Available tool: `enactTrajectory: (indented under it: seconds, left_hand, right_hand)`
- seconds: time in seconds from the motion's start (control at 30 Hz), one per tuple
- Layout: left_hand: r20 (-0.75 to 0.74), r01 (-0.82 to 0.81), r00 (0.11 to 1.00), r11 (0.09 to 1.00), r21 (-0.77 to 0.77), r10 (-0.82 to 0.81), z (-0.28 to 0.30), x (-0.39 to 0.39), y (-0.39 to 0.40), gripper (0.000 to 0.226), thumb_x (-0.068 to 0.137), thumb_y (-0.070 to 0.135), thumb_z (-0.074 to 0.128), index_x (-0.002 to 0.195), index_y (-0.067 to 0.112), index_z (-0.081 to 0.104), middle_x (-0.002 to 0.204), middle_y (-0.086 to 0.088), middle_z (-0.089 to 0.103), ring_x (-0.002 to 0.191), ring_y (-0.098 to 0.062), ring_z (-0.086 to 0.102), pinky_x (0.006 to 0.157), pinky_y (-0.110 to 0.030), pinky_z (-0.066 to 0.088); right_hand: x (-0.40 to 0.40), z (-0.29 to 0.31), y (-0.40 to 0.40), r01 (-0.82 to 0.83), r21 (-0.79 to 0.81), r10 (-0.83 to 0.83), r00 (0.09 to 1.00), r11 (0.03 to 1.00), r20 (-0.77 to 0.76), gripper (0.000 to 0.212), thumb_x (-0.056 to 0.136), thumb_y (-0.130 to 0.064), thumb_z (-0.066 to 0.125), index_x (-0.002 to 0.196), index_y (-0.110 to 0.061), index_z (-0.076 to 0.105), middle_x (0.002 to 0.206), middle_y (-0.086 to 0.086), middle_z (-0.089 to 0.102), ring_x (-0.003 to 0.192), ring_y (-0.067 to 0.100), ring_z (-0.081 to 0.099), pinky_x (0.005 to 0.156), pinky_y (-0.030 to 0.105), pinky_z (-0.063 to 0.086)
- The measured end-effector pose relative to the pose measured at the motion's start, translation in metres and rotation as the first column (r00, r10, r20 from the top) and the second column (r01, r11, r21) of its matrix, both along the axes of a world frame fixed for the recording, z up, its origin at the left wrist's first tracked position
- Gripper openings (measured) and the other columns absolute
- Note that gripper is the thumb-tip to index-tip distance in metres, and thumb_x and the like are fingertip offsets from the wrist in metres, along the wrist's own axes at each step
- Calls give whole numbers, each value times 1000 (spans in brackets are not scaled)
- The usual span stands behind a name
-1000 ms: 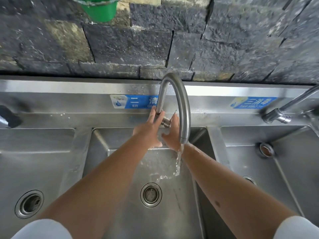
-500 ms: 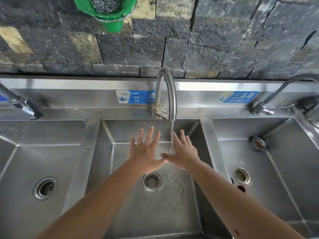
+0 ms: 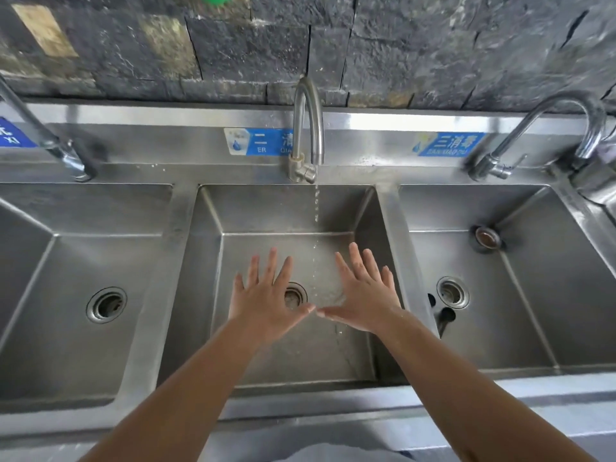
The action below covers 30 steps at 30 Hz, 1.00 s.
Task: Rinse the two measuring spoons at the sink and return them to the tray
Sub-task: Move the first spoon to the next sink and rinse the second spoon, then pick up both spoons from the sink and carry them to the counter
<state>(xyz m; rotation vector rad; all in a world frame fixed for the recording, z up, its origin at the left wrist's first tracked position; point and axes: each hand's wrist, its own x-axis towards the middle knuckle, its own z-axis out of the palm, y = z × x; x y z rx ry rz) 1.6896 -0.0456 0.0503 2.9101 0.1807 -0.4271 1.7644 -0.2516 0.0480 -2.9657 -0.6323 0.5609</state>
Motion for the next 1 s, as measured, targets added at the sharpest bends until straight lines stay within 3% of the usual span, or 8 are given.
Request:
enactTrajectory:
  seconds: [0.37,0.57,0.67,0.87,1.0]
  left_hand:
    - [15,-13,1000,999,-30,13,0,-7,-24,114,55,99,14,145,41,-24,155,5,-37,147,-31,-20,113,-64,5]
    - [32,93,995,994,-57,-91,4,16,-74,114,58,97,21,147,39,-19,158,2,-32,149,-31,-16,113,-64,10]
    - [6,142,990,988,-54,-142,5,35,-114,113,59,96,19,147,38,-21,160,1,-28,149,-33,-13,112,-63,18]
    - [-79,235,966,964,-124,-246,2,78,-219,105,64,94,7,146,37,-25,163,-5,-12,150,-34,-4,115,-61,19]
    - [-140,303,934,936,-179,-329,-15,109,-295,93,81,81,22,151,32,-15,164,-6,-7,150,-32,-5,118,-56,16]
  right_hand:
    - [-41,-10,-31,11,-31,-12,1000,999,-19,124,52,-100,28,149,-38,-19,158,-1,-32,145,26,-26,116,58,-2]
    - [-37,-11,-85,137,-48,-139,990,989,-32,125,50,-100,24,149,-38,-19,152,-4,-39,141,22,-31,115,59,-3]
    - [-22,-13,-128,231,-66,-234,971,971,-48,120,54,-100,21,150,-38,-17,156,-3,-34,145,26,-26,115,59,-2]
    - [15,-27,-228,450,-85,-458,878,889,-140,100,77,-77,40,153,-34,-8,162,0,-22,149,29,-12,116,59,4]
    - [41,-50,-287,543,-145,-562,786,827,-259,95,82,-63,54,154,-32,1,164,2,-12,150,29,-1,117,57,10]
